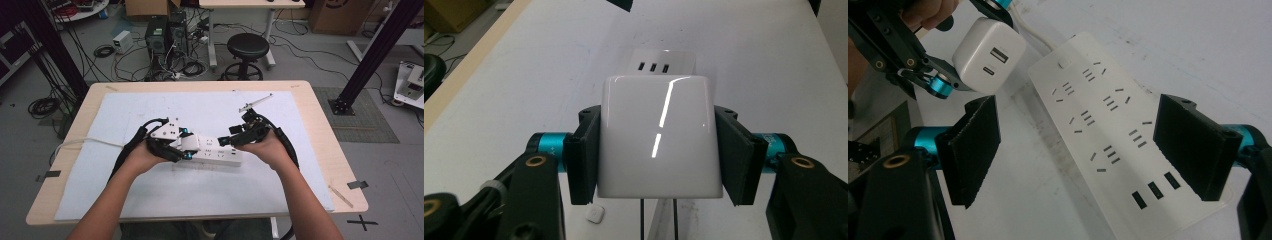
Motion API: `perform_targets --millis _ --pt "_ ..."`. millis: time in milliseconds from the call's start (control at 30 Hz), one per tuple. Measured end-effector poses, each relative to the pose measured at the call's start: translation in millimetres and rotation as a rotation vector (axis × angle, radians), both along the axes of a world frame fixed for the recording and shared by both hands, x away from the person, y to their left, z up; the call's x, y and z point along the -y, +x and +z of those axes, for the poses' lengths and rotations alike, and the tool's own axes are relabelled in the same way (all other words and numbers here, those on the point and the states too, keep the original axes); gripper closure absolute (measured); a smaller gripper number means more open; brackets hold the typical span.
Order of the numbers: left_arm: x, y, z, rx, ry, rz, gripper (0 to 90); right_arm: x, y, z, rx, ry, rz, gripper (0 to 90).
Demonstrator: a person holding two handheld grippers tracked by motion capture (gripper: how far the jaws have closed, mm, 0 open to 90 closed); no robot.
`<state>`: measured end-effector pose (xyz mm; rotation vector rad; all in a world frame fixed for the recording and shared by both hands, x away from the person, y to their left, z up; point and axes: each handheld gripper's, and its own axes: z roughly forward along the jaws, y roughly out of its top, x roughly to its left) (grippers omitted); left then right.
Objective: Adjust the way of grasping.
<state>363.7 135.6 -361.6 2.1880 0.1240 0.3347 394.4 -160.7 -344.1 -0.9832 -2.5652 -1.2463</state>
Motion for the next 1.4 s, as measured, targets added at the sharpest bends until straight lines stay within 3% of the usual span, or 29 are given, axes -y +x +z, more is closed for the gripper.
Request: perform_targets --millis 300,433,500,633,833,1400 --pt "6.9 0.7 -3.9 0.024 0.001 -0.022 42.4 -8.1 1.0 -2.8 -0.026 0.021 0.010 19.1" --pt "8.8 0.3 -4.0 0.029 -0.002 -0.023 42.5 -15.6 0.6 -4.9 -0.044 0.045 0.024 19.1" --pt "14.6 -0.2 -3.7 0.051 -0.010 -0.035 42.5 -20.7 1.0 -8.1 -0.069 0.079 0.034 19.1" --pt "19.3 -1.2 -3.3 0.064 -0.031 -0.044 42.5 -23.6 2.1 -10.8 -0.099 0.096 0.034 19.2" --pt "24.6 -1.6 -3.9 0.078 -0.031 -0.054 42.5 -26.1 3.9 -13.5 -0.125 0.131 0.036 19.2" --pt "34.4 -3.5 0.1 0.104 -0.052 -0.068 42.5 -37.0 5.8 -20.1 -0.158 0.144 0.030 19.5"
